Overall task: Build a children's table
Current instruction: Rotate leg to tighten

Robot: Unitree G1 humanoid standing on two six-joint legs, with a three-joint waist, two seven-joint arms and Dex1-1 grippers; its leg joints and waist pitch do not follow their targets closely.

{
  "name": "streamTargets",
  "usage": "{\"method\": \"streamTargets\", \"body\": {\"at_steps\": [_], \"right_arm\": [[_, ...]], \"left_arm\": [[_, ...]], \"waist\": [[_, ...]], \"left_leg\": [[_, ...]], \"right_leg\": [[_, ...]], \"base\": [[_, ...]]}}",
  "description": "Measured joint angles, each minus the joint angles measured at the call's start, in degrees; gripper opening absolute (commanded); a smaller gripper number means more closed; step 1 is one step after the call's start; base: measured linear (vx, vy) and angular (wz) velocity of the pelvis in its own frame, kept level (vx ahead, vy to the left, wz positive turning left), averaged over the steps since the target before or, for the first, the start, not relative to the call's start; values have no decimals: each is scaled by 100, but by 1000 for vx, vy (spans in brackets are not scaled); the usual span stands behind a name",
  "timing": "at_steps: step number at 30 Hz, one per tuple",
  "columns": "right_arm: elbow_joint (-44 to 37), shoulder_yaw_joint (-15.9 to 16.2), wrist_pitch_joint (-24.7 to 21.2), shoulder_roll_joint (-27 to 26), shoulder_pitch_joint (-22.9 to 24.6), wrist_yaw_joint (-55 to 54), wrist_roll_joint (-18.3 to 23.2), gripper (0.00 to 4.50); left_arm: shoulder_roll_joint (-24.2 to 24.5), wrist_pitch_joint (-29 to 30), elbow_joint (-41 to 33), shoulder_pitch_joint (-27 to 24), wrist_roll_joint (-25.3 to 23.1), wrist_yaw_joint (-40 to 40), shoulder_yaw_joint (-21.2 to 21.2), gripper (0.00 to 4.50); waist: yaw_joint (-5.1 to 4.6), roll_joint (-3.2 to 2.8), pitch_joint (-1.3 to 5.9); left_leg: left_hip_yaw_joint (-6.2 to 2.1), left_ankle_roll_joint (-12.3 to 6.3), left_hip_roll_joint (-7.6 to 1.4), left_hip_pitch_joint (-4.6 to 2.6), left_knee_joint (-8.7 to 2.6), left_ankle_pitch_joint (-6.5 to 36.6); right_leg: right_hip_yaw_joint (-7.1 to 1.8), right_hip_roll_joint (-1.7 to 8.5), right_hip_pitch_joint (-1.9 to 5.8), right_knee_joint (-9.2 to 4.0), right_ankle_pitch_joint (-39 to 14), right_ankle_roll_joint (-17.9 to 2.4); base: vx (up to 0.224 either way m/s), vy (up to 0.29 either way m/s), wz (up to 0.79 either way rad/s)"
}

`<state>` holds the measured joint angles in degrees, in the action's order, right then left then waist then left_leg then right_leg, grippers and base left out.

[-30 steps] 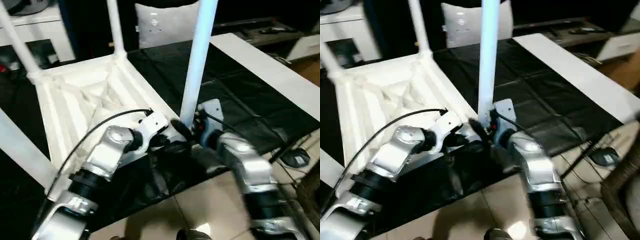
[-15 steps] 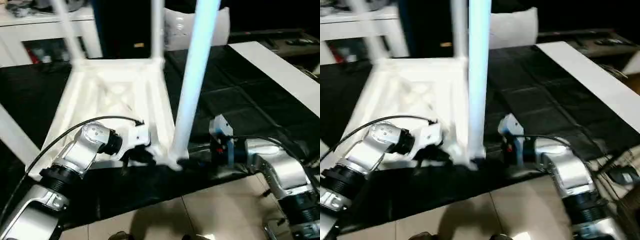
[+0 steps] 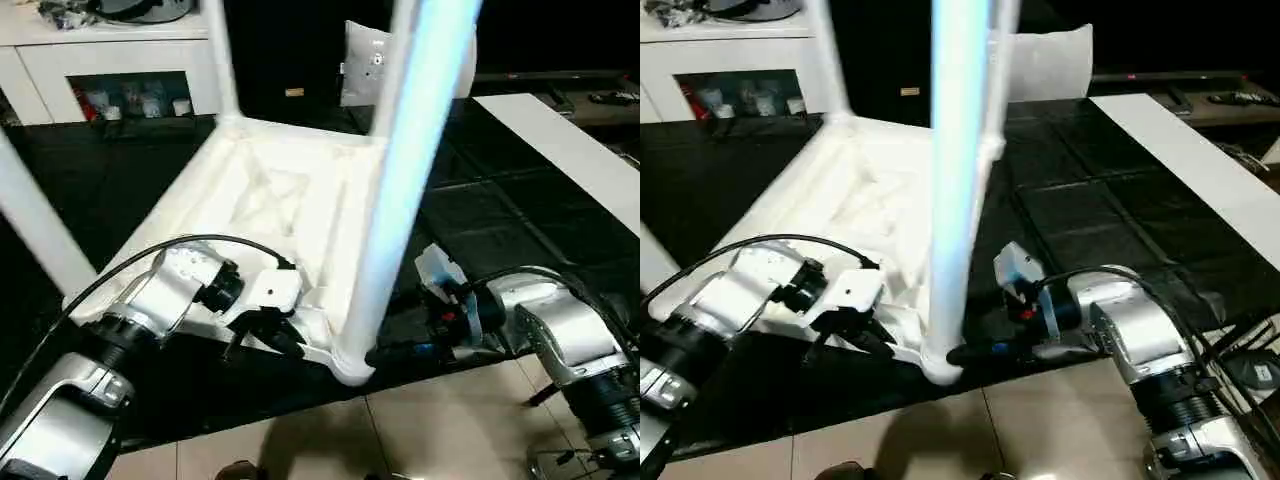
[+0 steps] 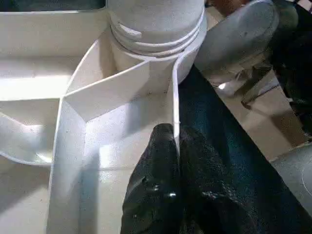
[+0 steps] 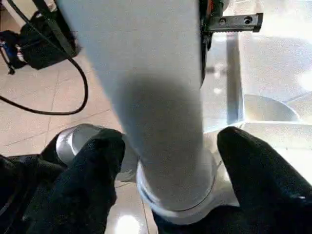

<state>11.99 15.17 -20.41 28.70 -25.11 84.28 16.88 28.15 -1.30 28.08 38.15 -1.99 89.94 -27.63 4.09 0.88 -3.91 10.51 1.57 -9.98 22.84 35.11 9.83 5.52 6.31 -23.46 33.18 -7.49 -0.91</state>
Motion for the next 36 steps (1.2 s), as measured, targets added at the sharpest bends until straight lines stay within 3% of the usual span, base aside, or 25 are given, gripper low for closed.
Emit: {"method": "streamTargets", "body": {"at_steps": [9,15,19,21,23,27,30,33,36], "right_arm": [[14,135,64,-109,-33,110,-4,233],[-60,129,-43,-98,-23,57,13,210],[-299,0,-385,-161,118,-288,89,207],[-458,-142,-516,-299,248,-686,82,207],[-528,-371,-629,-577,385,-1320,-19,207],[-509,-747,-722,-1137,419,-2738,-361,203],[-371,-1023,-739,-1765,405,-4097,-705,198],[-150,-1215,-772,-2331,191,-5285,-1036,196],[84,-1416,-739,-2761,22,-6158,-1165,195]], "left_arm": [[-154,-254,305,138,-25,50,-28,0],[-157,-252,335,148,-6,49,-19,0],[-170,134,268,140,9,-68,49,0],[-195,701,29,28,1,-373,187,0],[-210,1411,-292,-192,-7,-847,441,0],[-464,2287,-545,-311,-70,-1762,719,0],[-952,2890,-744,-496,-222,-2685,1049,0],[-1387,3362,-861,-511,-347,-3484,1212,0],[-1708,3511,-858,-505,-415,-4094,1275,0]], "waist": [[-8,7,-1],[-4,6,-1],[-8,6,-1],[-36,4,0],[-112,4,-1],[-461,4,-1],[-711,4,-1],[-872,-15,-4],[-968,-28,-12]], "left_leg": [[2,0,-2,-3,0,0],[3,0,-3,-12,0,0],[5,2,-3,-23,-1,-1],[5,5,-3,-33,-4,-3],[5,9,-3,-61,-5,-5],[-25,12,-3,-77,0,-5],[-78,16,-4,-72,7,-3],[-146,37,-10,-59,5,10],[-214,40,-14,-40,4,13]], "right_leg": [[1,0,0,2,-1,2],[0,0,6,2,-2,3],[-2,0,10,8,-2,3],[-4,0,13,8,-2,3],[-4,0,28,10,-4,6],[39,0,23,-19,-30,48],[117,11,27,-54,-33,52],[209,13,44,-124,-33,52],[306,16,79,-182,-33,52]], "base": [[0,0,0],[0,0,0],[0,0,0],[0,0,0],[0,0,0],[0,0,0],[0,0,0],[0,0,0],[0,0,0]]}}
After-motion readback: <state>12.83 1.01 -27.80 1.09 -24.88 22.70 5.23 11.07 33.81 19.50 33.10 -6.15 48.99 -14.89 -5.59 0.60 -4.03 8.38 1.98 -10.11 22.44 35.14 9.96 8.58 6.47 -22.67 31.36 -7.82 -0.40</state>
